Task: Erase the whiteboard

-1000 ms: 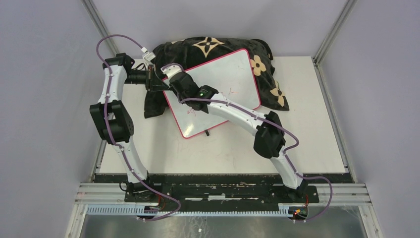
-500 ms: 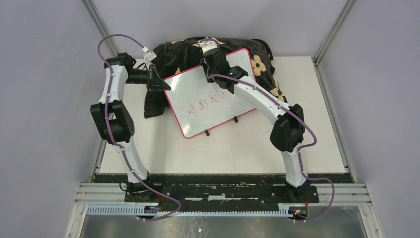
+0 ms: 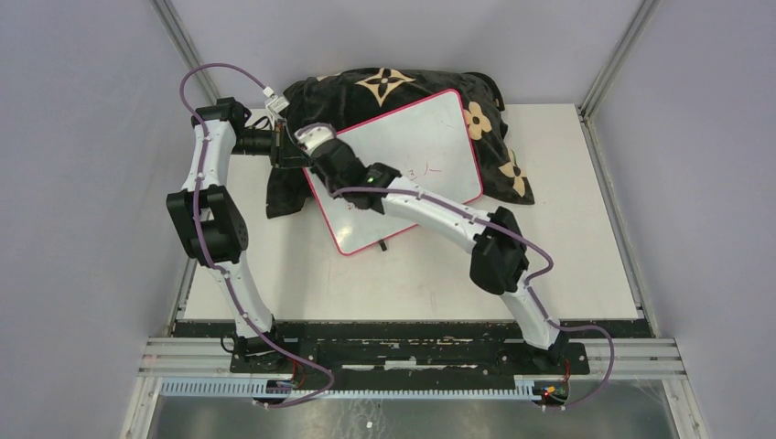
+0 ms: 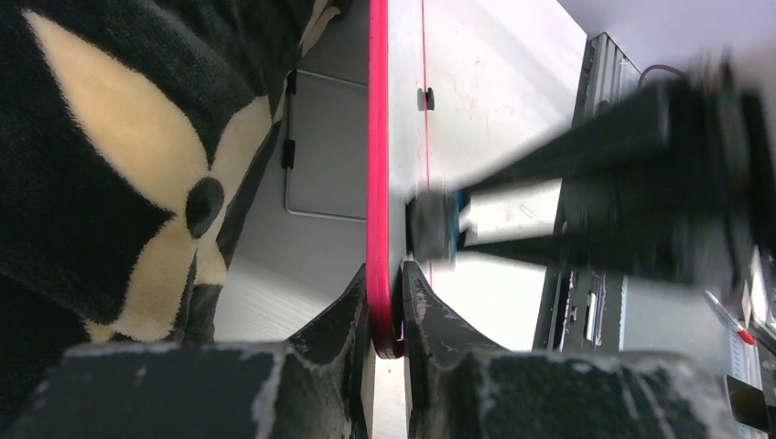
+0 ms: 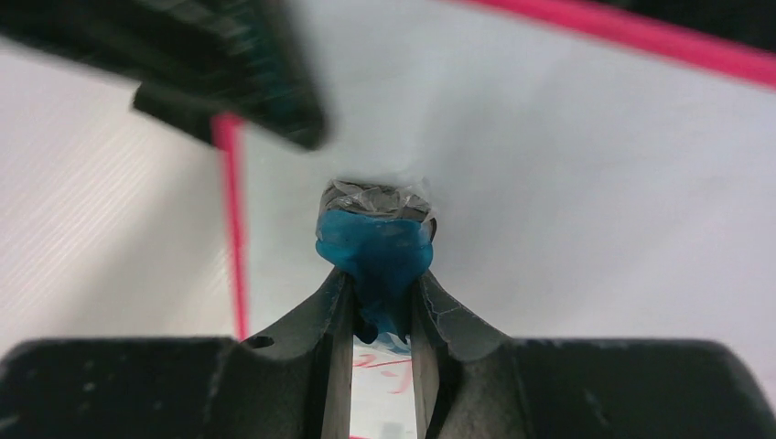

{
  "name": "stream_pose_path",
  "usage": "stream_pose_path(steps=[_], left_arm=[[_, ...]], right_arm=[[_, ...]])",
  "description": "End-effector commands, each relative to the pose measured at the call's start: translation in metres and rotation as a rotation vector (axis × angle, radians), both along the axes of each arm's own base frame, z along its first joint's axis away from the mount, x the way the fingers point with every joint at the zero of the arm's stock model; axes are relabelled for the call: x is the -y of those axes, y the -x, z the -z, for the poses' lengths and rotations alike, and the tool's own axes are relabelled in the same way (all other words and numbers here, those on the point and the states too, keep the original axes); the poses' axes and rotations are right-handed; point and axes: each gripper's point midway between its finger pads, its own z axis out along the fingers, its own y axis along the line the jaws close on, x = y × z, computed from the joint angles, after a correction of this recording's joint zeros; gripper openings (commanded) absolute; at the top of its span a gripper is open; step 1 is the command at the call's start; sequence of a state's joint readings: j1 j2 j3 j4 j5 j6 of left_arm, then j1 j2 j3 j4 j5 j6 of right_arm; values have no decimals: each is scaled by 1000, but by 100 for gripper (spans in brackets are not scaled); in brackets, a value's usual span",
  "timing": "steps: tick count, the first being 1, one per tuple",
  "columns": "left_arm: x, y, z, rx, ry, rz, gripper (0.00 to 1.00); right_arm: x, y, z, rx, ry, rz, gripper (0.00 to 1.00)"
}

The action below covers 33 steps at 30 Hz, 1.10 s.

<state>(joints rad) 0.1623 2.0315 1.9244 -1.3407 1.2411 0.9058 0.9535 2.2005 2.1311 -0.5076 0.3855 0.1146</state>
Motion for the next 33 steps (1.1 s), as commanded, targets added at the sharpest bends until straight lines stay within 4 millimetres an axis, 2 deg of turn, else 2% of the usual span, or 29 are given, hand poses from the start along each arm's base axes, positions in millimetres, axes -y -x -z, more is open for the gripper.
stream_pose_path(steps=[1,4,9,12,17,21,23,26,29,31,33], left_arm=[[1,0,-15,154,-66,35,3],[1,1,-14,154,-66,37,3],[1,0,-11,148,-61,38,3],[1,0,-10,147,-59,40,3],[0,0,-8,146,-72,40,3],[0,1,-7,144,-76,40,3],[-1,1,-6,141,-77,39,3],[-1,1,-6,142,-76,39,3],[-1,1,-5,141,-80,40,3],[-1,0,-5,141,-80,39,3],[-1,-1,-5,139,-79,38,3]], right_arm=[[-31,11,1,20,-31,-43,1],[-29,12,7,17,-23,-37,1],[13,-8,20,15,16,67,1],[51,-26,25,-5,1,148,1],[125,-52,26,-20,-19,290,1],[184,-63,31,-7,-1,410,1],[212,-66,41,-10,17,471,1],[245,-69,55,-18,37,539,1],[263,-66,68,-33,47,569,1],[262,-64,72,-41,45,552,1],[251,-63,73,-60,5,514,1]])
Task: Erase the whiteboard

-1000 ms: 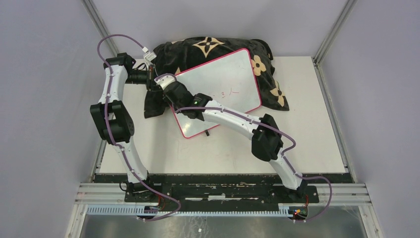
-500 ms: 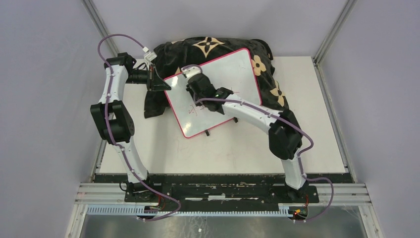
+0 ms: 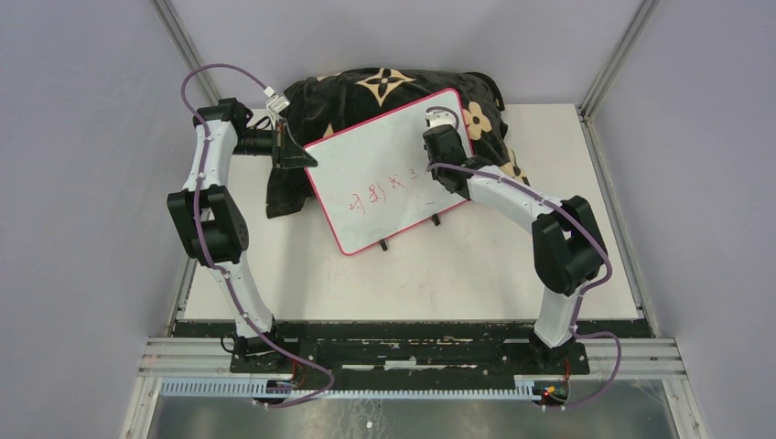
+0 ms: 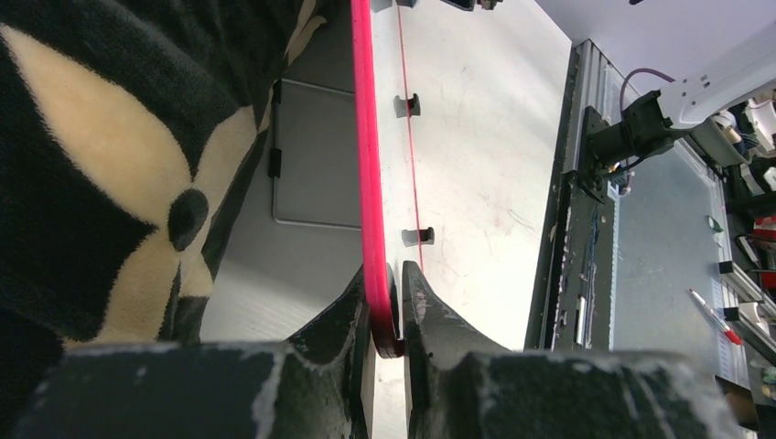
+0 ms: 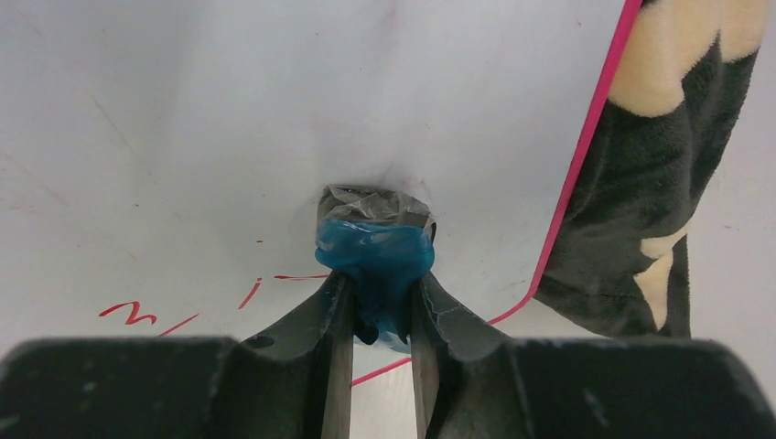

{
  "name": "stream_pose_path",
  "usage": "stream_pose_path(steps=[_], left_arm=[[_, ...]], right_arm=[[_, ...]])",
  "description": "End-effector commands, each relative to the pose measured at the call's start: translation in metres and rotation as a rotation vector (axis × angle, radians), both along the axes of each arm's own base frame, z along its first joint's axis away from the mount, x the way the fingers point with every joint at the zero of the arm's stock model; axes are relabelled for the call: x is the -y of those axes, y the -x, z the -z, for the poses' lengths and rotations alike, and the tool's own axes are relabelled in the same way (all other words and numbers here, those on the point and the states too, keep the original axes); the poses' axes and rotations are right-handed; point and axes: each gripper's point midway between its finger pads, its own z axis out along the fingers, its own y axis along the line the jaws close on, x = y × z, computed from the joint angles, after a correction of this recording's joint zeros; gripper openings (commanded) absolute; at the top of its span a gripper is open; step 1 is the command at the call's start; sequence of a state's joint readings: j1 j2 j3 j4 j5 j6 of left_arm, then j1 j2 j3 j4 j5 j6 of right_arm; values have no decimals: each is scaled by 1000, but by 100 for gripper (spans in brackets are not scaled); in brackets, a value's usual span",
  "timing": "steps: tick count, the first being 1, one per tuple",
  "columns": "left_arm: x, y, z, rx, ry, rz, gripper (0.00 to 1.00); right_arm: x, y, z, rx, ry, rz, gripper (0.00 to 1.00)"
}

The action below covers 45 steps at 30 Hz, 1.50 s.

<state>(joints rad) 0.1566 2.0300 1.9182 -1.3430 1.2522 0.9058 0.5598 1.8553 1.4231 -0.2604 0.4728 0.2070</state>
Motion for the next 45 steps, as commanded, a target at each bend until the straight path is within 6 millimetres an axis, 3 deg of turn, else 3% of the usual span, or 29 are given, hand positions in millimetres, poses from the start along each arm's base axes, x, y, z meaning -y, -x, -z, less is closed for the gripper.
stream_pose_path(steps=[1,8,20,23,25,28,32,34,40,45], left_arm=[[-4,-3,-3,140,-88,30,3],[-4,-3,-3,138,-86,30,3],[-3,-3,-5,140,-82,31,3],[-2,-2,-7,144,-83,31,3],[-2,-1,-8,146,-85,31,3],[-3,-1,-8,146,-89,29,3],[-3,0,-8,144,-90,29,3],[-3,-1,-8,146,-88,29,3],[-3,-1,-8,149,-94,30,3],[-3,0,-6,146,-86,32,3]], right_arm=[[-10,-2,6,13,-66,-24,1],[-84,23,-6,35,-179,-219,1],[-236,103,-5,12,-228,-540,1],[-260,117,1,-20,-258,-597,1],[-265,119,4,-31,-270,-605,1],[-259,115,5,-22,-238,-589,1],[-221,92,-3,14,-174,-482,1],[-191,76,-10,30,-167,-412,1],[-76,25,-28,82,-110,-167,1],[-13,1,-33,107,-58,-43,1]])
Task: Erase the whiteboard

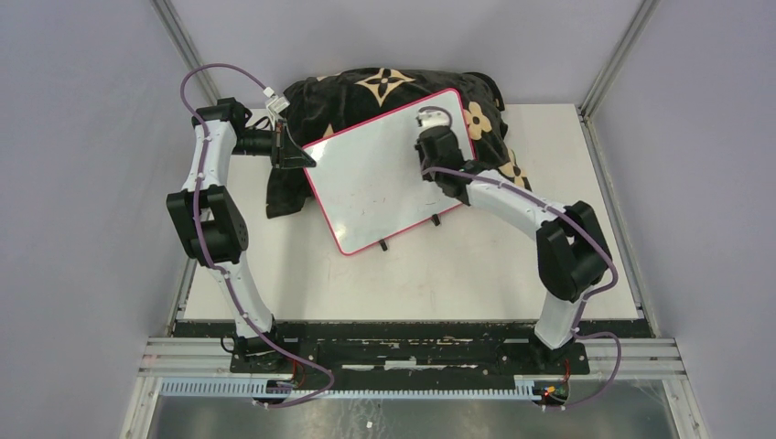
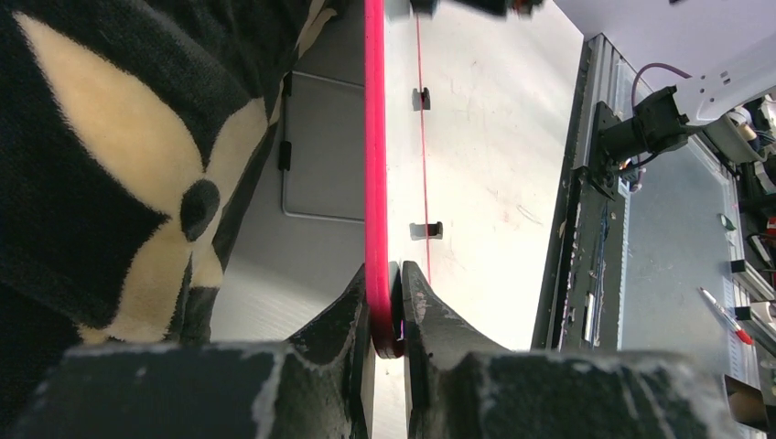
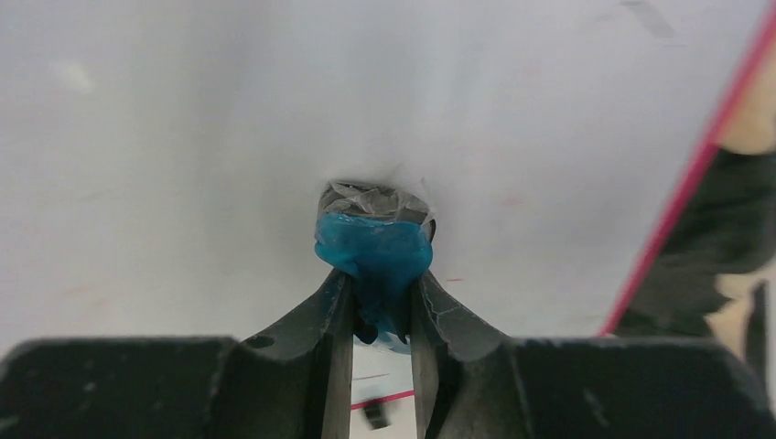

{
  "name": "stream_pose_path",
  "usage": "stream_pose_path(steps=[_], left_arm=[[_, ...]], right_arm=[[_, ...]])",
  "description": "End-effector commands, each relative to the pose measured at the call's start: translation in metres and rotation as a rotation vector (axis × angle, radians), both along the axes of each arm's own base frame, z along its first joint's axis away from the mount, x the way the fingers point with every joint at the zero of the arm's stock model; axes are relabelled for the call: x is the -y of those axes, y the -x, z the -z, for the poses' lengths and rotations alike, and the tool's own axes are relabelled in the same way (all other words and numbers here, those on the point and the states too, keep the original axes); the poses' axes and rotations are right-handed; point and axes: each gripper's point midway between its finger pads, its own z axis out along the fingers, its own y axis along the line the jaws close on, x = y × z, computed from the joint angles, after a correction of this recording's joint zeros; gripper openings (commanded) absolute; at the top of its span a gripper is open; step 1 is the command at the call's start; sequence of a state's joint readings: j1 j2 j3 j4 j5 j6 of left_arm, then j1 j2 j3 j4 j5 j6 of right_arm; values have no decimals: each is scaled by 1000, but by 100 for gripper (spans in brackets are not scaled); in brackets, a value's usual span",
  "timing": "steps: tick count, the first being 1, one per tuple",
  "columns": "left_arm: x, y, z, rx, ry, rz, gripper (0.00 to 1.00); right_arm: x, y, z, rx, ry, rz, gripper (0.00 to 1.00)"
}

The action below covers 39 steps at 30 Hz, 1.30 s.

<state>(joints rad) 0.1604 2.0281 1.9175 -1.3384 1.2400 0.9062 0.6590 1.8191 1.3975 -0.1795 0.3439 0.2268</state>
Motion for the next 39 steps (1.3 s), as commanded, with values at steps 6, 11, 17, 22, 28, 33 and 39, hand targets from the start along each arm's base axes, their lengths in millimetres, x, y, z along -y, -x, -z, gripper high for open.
stream_pose_path(steps=[6,11,17,22,28,33,39], left_arm=[[-1,0,-6,139,-77,38,3],[-1,0,-6,135,-76,37,3],[0,1,-5,128,-71,38,3],[1,1,-5,128,-69,39,3],[1,2,-6,130,-70,39,3],[1,3,-7,132,-63,38,3],[1,4,-4,130,-68,42,3]], right_arm=[[86,-38,-12,64,74,209,1],[71,-32,-4,39,-4,160,1],[28,-16,-10,43,-120,57,1],[-35,1,-23,51,-101,-71,1],[-118,29,-21,45,-73,-223,1],[-165,49,-13,35,-75,-306,1],[-191,67,-1,29,-56,-357,1]])
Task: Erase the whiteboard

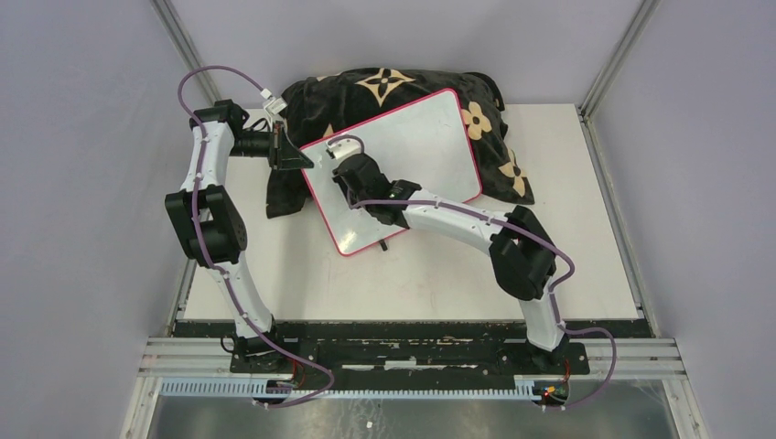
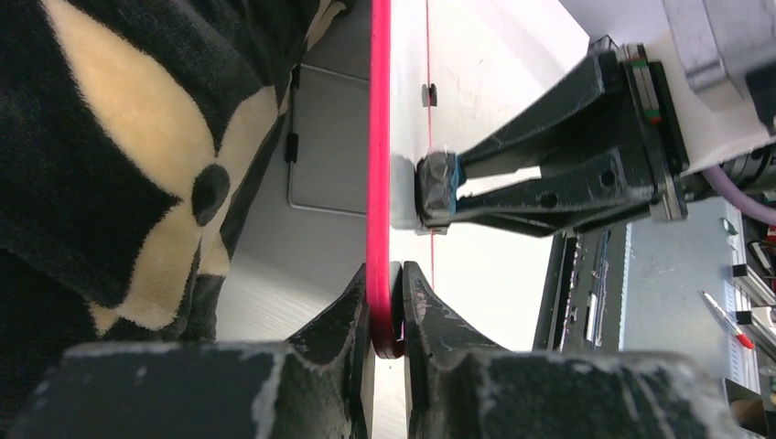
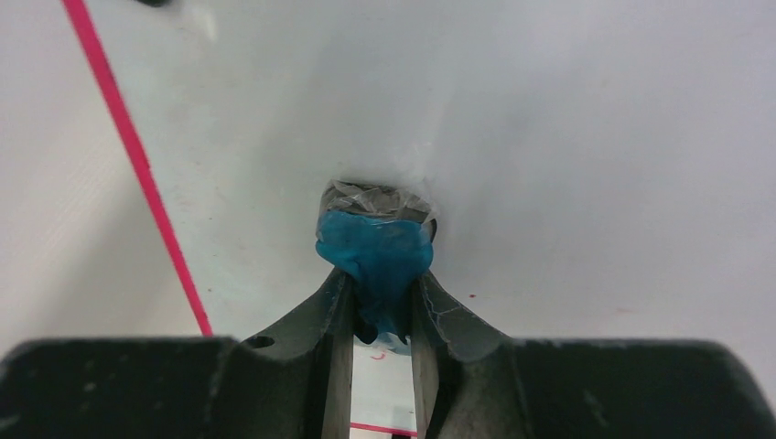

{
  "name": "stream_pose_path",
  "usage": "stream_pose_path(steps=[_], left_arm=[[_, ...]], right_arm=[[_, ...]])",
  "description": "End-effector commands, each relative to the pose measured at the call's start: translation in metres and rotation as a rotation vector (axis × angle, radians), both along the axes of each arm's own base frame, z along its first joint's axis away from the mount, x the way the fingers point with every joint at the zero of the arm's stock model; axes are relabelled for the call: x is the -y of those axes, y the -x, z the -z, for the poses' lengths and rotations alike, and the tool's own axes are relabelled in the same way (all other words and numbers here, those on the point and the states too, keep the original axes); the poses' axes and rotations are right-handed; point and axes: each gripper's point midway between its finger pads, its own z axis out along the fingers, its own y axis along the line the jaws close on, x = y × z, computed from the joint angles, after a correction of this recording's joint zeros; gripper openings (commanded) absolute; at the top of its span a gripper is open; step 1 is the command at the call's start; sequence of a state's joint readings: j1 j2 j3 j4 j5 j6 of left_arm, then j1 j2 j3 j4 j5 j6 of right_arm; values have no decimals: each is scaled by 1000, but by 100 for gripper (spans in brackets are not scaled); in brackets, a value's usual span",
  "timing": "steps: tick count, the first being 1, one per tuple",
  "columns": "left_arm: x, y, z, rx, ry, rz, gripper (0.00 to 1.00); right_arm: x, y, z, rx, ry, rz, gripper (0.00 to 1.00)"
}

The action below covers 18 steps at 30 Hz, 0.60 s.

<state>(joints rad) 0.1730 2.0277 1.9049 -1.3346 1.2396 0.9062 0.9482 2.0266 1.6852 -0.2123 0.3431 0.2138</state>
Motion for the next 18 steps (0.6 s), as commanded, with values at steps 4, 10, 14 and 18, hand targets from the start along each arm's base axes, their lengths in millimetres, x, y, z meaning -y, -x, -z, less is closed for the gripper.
stream_pose_path(steps=[4,10,14,18], left_arm=[[6,4,-3,130,-69,57,3],[6,4,-5,131,-70,56,3],[6,5,-7,137,-76,54,3],[6,5,-8,138,-74,54,3]], right_arm=[[-36,21,17,-18,-21,-93,1],[-38,27,25,13,31,-84,1],[-11,9,20,50,90,7,1],[32,-18,10,52,91,106,1]])
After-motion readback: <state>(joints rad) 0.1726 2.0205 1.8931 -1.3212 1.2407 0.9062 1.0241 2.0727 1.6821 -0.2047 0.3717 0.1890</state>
